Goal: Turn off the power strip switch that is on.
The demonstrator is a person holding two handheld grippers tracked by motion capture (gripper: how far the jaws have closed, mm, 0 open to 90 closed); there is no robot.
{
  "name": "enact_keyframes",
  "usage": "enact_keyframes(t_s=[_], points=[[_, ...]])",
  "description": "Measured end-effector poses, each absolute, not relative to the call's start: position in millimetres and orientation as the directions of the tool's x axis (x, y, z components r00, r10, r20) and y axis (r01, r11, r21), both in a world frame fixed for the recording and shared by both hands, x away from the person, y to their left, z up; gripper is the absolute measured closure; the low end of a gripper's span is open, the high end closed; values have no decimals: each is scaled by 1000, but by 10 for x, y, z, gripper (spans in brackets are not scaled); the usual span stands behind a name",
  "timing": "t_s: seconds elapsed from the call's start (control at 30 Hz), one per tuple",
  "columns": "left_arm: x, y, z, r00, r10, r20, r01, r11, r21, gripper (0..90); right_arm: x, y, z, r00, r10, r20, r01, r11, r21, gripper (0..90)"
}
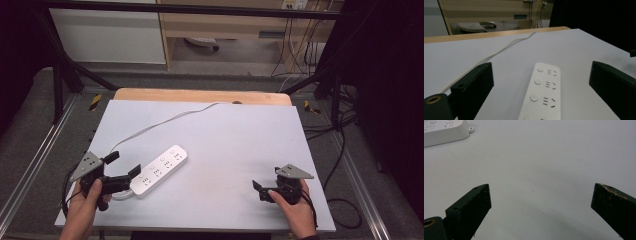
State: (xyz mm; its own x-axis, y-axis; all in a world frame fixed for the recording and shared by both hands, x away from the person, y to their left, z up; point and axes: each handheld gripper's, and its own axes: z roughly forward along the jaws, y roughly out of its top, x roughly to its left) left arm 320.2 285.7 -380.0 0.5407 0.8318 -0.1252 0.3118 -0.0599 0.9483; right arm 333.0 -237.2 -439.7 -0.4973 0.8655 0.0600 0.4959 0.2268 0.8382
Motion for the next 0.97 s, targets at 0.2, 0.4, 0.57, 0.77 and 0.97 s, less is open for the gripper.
enact_keyframes(t_s=[0.2,0.4,0.57,0.77,0.97], points=[[3172,3021,-3810,522,844,-121,308,-54,950,56,3331,-2368,-4399,-498,865,60,497,227,838,34],[3149,3185,-3816,501,857,-122,302,-42,952,56,3334,-2371,-4401,-497,866,59,496,227,838,34],[3155,3342,-3884,470,874,-125,319,-37,947,56,3335,-2367,-4404,-495,867,57,495,227,838,33],[3234,3541,-4088,410,905,-114,386,-59,920,68,3343,-2359,-4419,-491,870,48,496,234,836,31],[3300,3569,-4181,393,913,-114,427,-71,902,75,3505,-2335,-4531,-455,890,-4,521,270,810,34]])
